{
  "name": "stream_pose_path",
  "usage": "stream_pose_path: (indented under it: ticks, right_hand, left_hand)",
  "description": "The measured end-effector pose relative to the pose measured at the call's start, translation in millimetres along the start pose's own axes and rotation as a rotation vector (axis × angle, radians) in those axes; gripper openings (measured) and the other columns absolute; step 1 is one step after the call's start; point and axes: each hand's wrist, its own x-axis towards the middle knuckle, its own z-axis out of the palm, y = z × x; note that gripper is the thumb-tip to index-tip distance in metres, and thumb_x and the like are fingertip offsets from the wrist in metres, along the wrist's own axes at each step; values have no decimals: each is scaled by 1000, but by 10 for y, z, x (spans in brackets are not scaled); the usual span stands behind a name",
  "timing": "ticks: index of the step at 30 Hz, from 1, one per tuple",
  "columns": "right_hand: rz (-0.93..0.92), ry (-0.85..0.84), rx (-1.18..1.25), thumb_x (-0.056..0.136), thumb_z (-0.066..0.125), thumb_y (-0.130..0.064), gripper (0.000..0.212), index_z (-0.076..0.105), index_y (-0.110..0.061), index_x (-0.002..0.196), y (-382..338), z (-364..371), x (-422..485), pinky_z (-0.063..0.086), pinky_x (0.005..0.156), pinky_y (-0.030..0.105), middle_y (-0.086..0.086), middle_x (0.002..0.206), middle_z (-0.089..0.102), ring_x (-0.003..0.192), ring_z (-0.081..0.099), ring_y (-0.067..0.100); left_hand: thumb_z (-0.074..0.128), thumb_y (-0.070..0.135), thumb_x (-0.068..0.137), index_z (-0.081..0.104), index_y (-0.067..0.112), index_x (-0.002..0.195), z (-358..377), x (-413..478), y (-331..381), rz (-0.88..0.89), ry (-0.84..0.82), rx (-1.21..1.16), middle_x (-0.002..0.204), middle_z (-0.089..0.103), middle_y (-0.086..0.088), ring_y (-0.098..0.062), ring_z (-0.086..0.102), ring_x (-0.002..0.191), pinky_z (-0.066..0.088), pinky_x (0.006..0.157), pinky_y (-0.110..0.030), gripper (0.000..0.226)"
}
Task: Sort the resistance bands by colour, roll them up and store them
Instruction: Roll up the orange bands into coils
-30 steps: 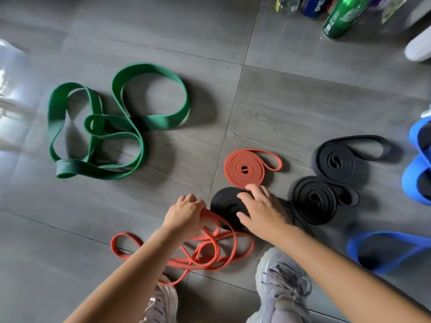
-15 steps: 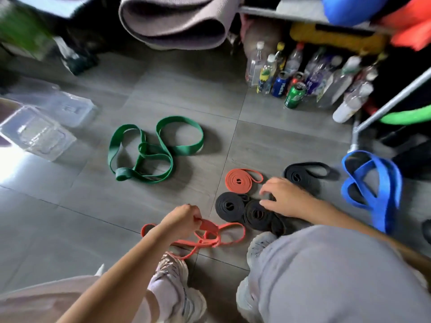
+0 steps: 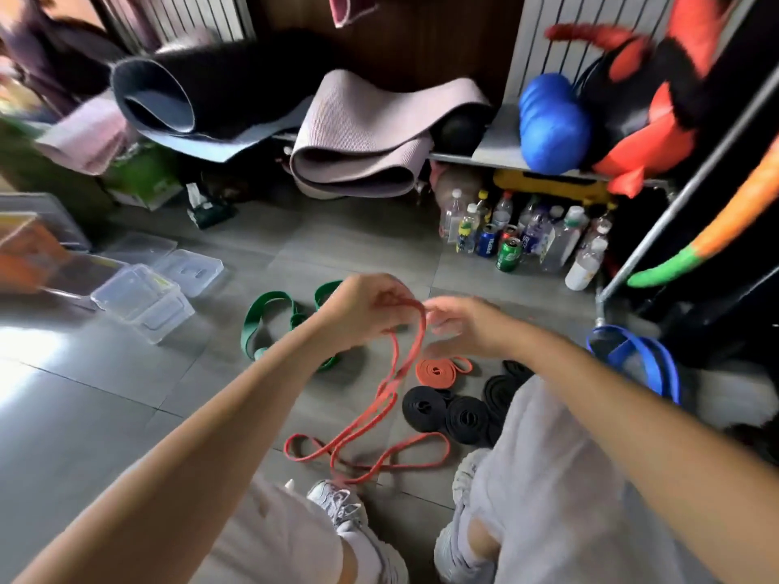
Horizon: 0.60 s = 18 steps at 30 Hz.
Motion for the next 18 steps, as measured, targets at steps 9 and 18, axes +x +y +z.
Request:
stream_pose_path:
  ticks: [9, 18]
  right_hand:
    - [-214, 326, 635, 79, 66, 3, 15, 65, -9, 89, -356, 197, -240, 53, 64, 19, 3, 78, 71, 70, 69, 14]
    - [-302, 412, 420, 81, 68, -2, 19, 72, -17, 92, -362, 134, -543, 54, 79, 24, 5, 90, 74, 85, 70, 13]
  left_hand:
    - [69, 9, 81, 68, 18, 82, -269, -220, 576, 107, 156, -299, 73, 65, 1, -16, 63, 73, 59, 74, -41, 10]
    - [71, 2, 77, 70, 18, 80, 21, -371, 627, 88, 104, -315, 82, 70, -9, -25, 70, 78, 59, 72, -35, 16]
